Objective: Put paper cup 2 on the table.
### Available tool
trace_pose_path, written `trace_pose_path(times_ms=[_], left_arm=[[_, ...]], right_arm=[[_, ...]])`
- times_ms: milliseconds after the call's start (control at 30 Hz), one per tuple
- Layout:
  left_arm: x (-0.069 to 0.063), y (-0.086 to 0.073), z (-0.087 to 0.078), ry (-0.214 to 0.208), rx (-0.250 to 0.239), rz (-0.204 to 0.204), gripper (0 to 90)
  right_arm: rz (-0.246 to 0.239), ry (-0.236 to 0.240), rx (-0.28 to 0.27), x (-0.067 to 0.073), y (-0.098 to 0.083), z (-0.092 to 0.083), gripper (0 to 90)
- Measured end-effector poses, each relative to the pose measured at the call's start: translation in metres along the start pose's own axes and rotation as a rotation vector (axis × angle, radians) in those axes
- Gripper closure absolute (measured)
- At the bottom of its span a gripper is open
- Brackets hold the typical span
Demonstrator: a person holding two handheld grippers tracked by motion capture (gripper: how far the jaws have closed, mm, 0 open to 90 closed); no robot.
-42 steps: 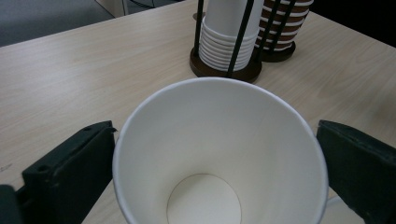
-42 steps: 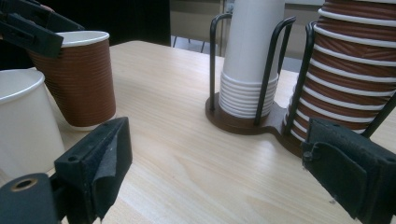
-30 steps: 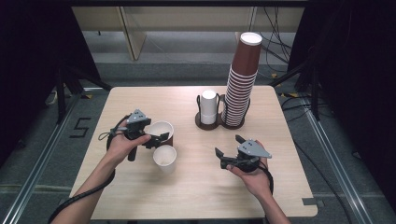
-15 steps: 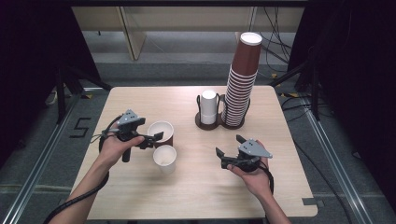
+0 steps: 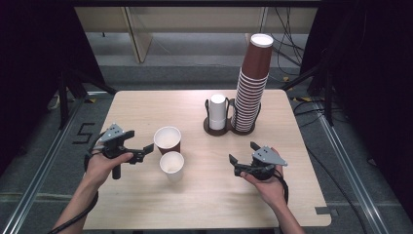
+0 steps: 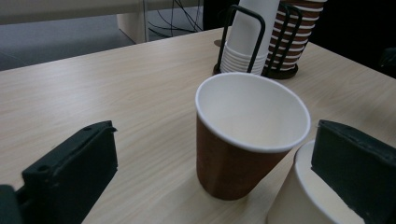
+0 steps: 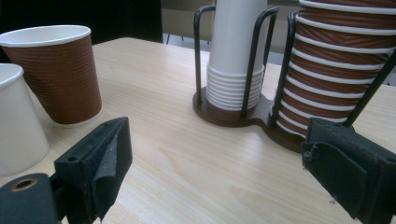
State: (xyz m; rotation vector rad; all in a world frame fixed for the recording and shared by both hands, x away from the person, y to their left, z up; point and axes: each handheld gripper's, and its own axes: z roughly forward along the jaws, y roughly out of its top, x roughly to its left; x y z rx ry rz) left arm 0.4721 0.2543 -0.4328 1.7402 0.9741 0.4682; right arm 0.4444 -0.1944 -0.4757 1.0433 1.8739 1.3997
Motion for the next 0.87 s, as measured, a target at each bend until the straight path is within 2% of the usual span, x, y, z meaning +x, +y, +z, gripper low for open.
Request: trace_pose_path(times_ms=[67,100,133,167,200,233,367,400,433,467,567,600,667,700,833,867], left_arm=[[0.003,-0.005,-0.004,0.006,-0.013,-0.008,0.0],[0.004,-0.008,-0.006,0.018,-0.01,-0.013,0.0],[0.005,-0.011,-0.008,0.023,-0.015,-0.019,0.0],[0.007,-0.013,-0.01,0.027,-0.013,-0.02,0.0],[0.008,-0.017,-0.012,0.029,-0.013,-0.019,0.0],[0.009,-0.02,-0.013,0.028,-0.018,-0.026,0.0],[0.012,-0.035,-0.017,0.046,-0.014,-0.038,0.0],[0.013,-0.039,-0.017,0.048,-0.014,-0.041,0.0],[0.013,-0.044,-0.017,0.05,-0.016,-0.043,0.0],[0.013,-0.048,-0.017,0.057,-0.009,-0.043,0.0],[0.013,-0.057,-0.017,0.062,-0.013,-0.053,0.0],[0.013,-0.066,-0.016,0.067,-0.015,-0.067,0.0],[0.013,-0.075,-0.015,0.075,-0.028,-0.084,0.0],[0.013,-0.079,-0.014,0.076,-0.031,-0.094,0.1],[0.01,-0.083,-0.014,0.094,-0.026,-0.093,0.3],[0.01,-0.083,-0.014,0.087,-0.035,-0.099,0.5]], right_arm=[[-0.007,-0.004,0.006,-0.002,-0.001,-0.001,9.3],[0.013,0.02,0.004,-0.002,-0.002,0.0,9.3],[-0.009,0.006,0.003,-0.003,-0.002,0.0,9.3],[-0.001,-0.015,-0.003,-0.002,-0.003,-0.001,9.3],[0.011,0.007,0.009,-0.002,-0.004,0.0,9.3],[-0.004,-0.002,0.01,-0.003,-0.005,-0.001,9.3],[-0.001,-0.017,0.016,-0.004,-0.007,-0.001,9.3],[0.005,-0.005,0.012,-0.004,-0.008,0.0,9.3],[0.0,-0.013,0.018,-0.005,-0.008,-0.001,9.3],[0.022,-0.01,0.019,-0.004,-0.009,-0.001,9.3],[0.005,-0.017,0.01,-0.007,-0.012,0.0,9.3],[-0.002,-0.032,0.006,-0.008,-0.014,-0.001,9.4],[0.021,-0.014,0.021,-0.008,-0.016,-0.001,9.3],[0.013,-0.027,0.012,-0.008,-0.018,-0.001,9.3],[0.024,-0.033,0.017,-0.009,-0.021,-0.002,9.3],[0.019,-0.035,-0.001,-0.01,-0.022,-0.001,9.3]])
